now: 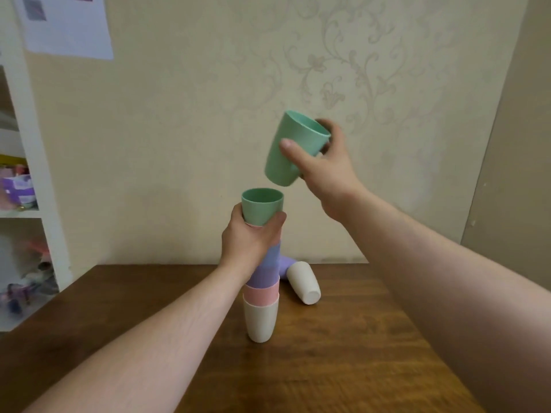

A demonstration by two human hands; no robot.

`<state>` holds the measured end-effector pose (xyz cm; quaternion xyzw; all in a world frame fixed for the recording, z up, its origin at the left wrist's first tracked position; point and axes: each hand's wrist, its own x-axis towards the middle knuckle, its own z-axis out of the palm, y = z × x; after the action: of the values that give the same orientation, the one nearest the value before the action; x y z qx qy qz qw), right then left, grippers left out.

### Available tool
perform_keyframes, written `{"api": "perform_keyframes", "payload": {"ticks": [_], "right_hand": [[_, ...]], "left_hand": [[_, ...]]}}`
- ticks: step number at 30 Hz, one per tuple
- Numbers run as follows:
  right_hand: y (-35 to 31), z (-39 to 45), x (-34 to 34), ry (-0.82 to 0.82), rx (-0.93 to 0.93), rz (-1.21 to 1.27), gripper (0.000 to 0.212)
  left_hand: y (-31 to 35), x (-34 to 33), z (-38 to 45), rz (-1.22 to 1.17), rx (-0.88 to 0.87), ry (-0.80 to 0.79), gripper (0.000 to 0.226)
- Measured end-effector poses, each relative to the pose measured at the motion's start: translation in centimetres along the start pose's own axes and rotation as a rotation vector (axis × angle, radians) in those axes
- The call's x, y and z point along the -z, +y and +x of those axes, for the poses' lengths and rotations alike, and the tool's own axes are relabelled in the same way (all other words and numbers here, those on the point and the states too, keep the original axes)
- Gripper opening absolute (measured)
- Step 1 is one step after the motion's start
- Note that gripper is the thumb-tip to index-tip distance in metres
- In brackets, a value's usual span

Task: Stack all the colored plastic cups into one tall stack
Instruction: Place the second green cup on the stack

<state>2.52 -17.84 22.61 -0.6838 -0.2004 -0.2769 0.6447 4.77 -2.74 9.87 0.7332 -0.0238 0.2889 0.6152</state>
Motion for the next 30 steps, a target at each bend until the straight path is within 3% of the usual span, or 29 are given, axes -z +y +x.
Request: {"api": "perform_keyframes", "payload": {"ticks": [4,10,14,18,21,26,30], "right_hand": [[0.3,-0.4,-2.3,-0.149,-0.029,-0.155,0.084],[4.3,-1.6,-2.8,-0.268,-0.179,-0.166,0.093],[5.0,-1.2,-2.0,-0.357,-0.191,-0.164,0.106],[8.0,-0.9,0.6,-0.206,-0.246,-0.130,0.098],[13.4,-1.3,3.2,-0.120,-0.330,-0.423,0.072],[21.7,-2.4,5.7,-0.216,-0.468,-0.842,0.085],[25.6,-3.9,5.7,-0.599,-0.506,-1.179,0.078]], "left_hand": [[0.2,-0.1,0.4,0.050,0.062,-0.001,0.057],[-0.9,-0.1,0.6,0.156,0.028,-0.052,0.059],[-2.1,-0.2,0.5,0.048,0.023,-0.069,0.065],[-3.6,-0.2,0.4,-0.055,-0.023,-0.114,0.077],[-4.5,-0.3,0.6,-0.105,-0.046,-0.085,0.079],[-4.5,-0.4,0.4,-0.110,-0.067,-0.064,0.074],[-4.3,-0.2,0.2,-0.105,-0.087,-0.067,0.070]]}}
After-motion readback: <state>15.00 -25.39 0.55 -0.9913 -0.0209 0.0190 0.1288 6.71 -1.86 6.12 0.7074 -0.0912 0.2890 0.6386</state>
